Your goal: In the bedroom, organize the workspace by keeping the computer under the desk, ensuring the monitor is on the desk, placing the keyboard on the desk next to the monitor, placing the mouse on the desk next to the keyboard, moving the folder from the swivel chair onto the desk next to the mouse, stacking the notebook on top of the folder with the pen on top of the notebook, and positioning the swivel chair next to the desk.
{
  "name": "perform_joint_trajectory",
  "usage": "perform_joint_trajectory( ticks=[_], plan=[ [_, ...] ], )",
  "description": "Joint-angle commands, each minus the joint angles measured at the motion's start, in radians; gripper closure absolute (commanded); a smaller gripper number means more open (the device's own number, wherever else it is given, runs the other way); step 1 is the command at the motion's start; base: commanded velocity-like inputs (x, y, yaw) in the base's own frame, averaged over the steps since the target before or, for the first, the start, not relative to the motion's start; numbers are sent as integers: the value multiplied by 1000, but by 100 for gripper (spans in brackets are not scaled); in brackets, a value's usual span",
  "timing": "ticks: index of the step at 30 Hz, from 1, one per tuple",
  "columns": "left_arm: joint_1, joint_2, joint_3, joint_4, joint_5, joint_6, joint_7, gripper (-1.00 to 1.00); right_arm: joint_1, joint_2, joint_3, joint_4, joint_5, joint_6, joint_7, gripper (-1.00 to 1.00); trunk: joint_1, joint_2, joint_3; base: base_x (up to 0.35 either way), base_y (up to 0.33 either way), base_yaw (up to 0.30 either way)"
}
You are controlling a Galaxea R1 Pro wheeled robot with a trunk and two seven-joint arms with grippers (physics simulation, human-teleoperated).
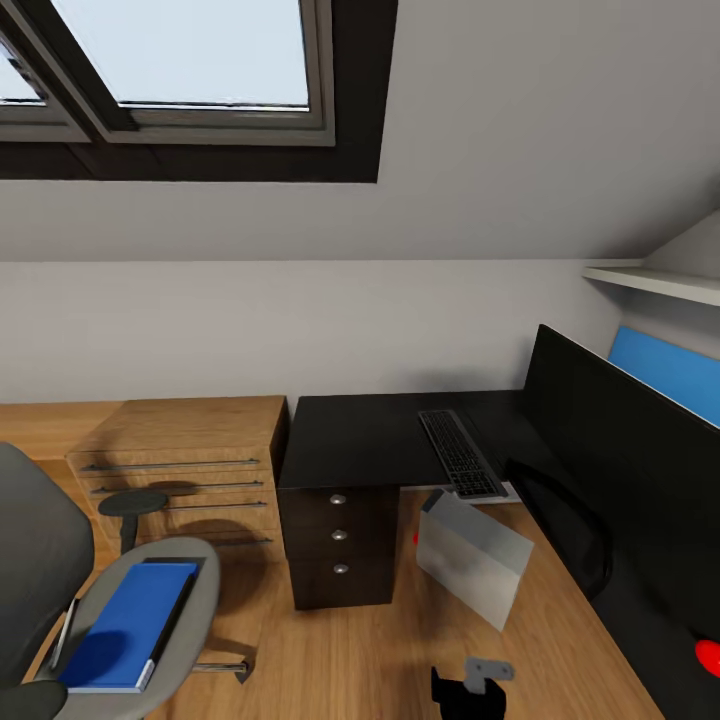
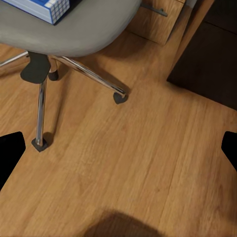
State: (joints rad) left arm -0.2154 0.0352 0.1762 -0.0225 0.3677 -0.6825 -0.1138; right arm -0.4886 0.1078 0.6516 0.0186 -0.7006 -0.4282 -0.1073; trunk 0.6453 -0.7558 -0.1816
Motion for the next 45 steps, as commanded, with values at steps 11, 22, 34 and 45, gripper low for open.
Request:
perform_joint_trajectory(
  ticks=[11,22,34,45],
  plan=[
    [-1,0,8,1,4,-2,-10,-100,14,-20,15,3,10,-11,0,-100,0,-1,-2,0,0,0],
    [-1,-1,8,1,4,-1,-10,-100,38,-22,18,3,73,-18,2,-100,0,-1,-2,0,0,0],
    [-1,0,8,2,3,0,-10,-100,41,-24,17,3,93,-18,2,-100,0,-1,-2,-169,0,0],
    [-1,1,8,2,4,0,-10,-100,41,-20,16,0,90,-18,1,-100,0,-1,-2,-298,-43,0]
  ],
)
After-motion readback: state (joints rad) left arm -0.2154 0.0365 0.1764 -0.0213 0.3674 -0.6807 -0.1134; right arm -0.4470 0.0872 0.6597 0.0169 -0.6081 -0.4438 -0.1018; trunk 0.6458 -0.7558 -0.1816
